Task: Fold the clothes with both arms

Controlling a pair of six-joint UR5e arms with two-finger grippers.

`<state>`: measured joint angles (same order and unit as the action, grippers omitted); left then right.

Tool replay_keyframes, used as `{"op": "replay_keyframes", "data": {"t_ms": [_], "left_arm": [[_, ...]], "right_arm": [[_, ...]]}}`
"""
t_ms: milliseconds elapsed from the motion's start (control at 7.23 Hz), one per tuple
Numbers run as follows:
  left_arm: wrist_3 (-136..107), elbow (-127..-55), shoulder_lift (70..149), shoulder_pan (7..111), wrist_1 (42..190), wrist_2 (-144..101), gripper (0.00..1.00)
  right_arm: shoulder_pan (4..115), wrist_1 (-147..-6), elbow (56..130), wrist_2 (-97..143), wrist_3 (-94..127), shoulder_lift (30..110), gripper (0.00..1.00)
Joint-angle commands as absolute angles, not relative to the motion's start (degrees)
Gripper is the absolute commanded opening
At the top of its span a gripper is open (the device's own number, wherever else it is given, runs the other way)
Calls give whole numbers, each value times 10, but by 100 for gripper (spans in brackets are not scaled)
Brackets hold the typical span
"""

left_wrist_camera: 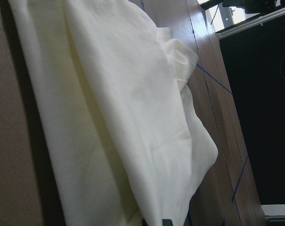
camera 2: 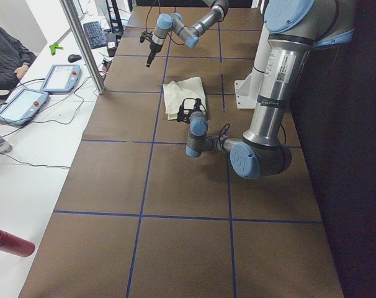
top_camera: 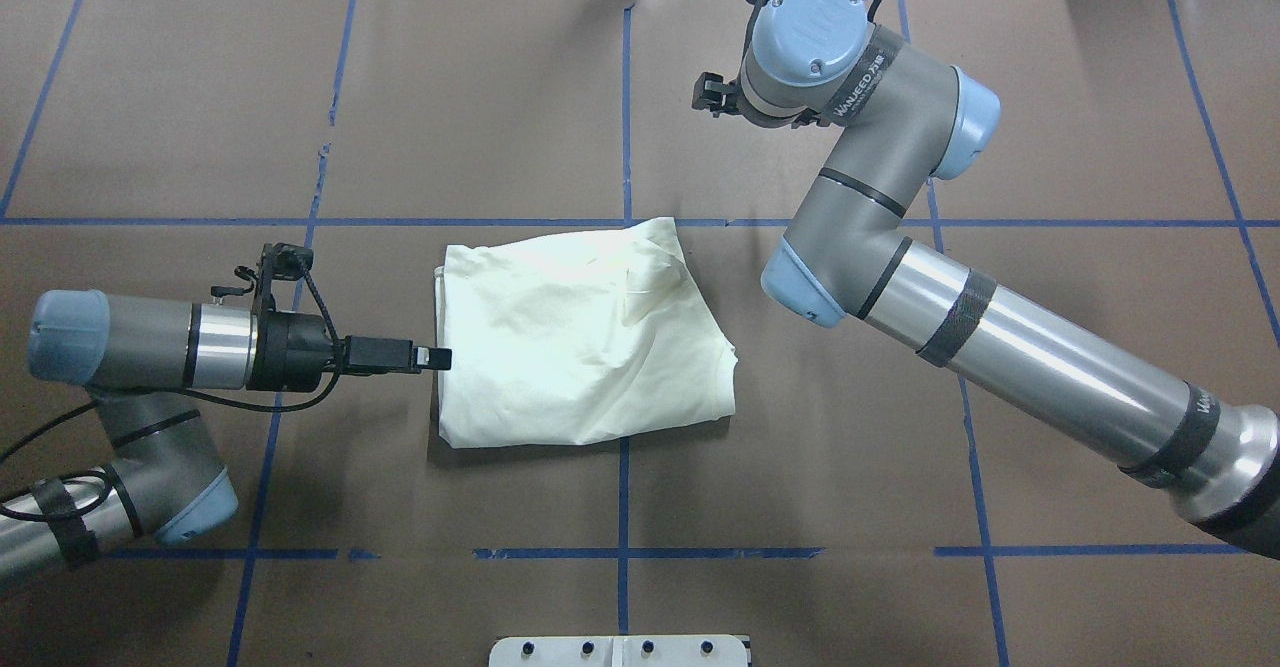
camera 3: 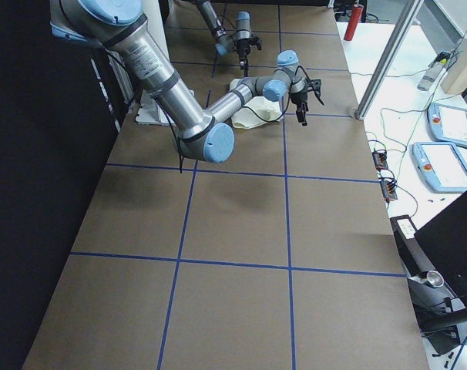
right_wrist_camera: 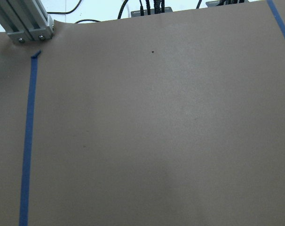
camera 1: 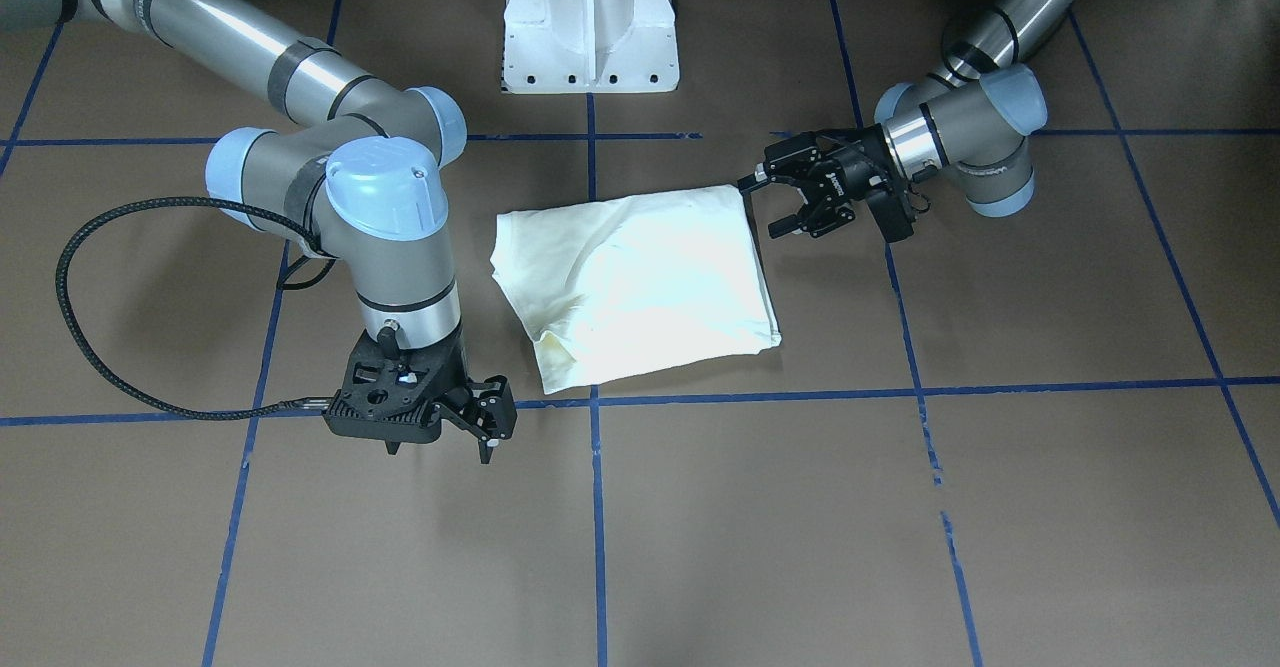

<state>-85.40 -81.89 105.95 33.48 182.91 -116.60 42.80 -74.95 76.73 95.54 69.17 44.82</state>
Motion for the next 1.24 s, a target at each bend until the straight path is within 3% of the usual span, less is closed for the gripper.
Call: {"op": "replay_keyframes", "data": {"t_ms": [0, 138, 553, 1106], "left_arm": [[-854, -982, 1059, 341, 1536, -1172, 100], [-853, -1025, 1064, 337, 1439, -1169, 100], [-853, -1041, 1119, 274, 1256, -1099, 100], [-848, -1039, 1114, 241, 1186, -1037, 100]], "right_arm": [[428, -750, 767, 955, 691, 449, 100], [429, -750, 767, 955, 691, 450, 100], [429, -750, 767, 955, 691, 450, 100], [430, -751, 767, 956, 690, 450, 100]]}}
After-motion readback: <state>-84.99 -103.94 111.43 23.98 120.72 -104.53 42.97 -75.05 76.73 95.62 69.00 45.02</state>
